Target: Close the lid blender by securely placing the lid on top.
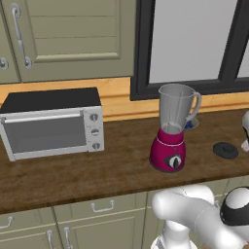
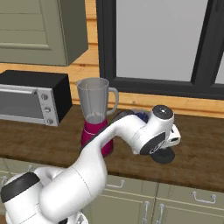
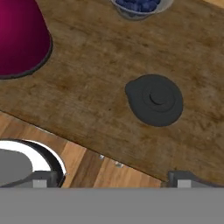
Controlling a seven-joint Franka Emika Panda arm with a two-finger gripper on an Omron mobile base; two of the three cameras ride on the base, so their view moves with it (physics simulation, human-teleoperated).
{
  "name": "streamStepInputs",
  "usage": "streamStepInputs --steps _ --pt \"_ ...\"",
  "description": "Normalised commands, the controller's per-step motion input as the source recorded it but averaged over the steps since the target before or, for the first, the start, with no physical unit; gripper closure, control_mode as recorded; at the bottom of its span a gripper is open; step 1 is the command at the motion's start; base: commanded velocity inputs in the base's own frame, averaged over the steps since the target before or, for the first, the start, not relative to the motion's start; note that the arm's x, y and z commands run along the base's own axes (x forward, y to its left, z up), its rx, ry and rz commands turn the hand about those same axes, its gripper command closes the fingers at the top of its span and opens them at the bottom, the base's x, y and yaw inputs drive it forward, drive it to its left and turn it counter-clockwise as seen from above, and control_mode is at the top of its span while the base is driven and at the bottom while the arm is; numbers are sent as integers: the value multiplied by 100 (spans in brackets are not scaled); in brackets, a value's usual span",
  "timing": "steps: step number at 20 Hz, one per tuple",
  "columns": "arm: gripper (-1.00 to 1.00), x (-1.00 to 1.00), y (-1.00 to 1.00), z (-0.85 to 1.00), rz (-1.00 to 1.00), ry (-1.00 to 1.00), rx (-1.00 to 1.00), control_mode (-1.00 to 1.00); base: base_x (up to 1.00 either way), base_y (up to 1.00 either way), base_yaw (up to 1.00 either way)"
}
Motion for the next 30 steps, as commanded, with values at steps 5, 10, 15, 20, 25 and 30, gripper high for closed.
streamStepInputs --steps 5,10,15,20,25,30 --pt "-100 22 10 0 0 12 -19 -100 0 0 0" --pt "-100 0 -2 0 0 1 0 -100 0 0 0" --pt "-100 17 -35 -2 0 1 1 -100 0 0 0" --pt "-100 40 -18 0 0 8 0 -100 0 0 0" --pt "-100 31 -1 -2 0 14 0 -100 0 0 0" --pt "-100 5 -16 -28 0 6 3 -100 0 0 0"
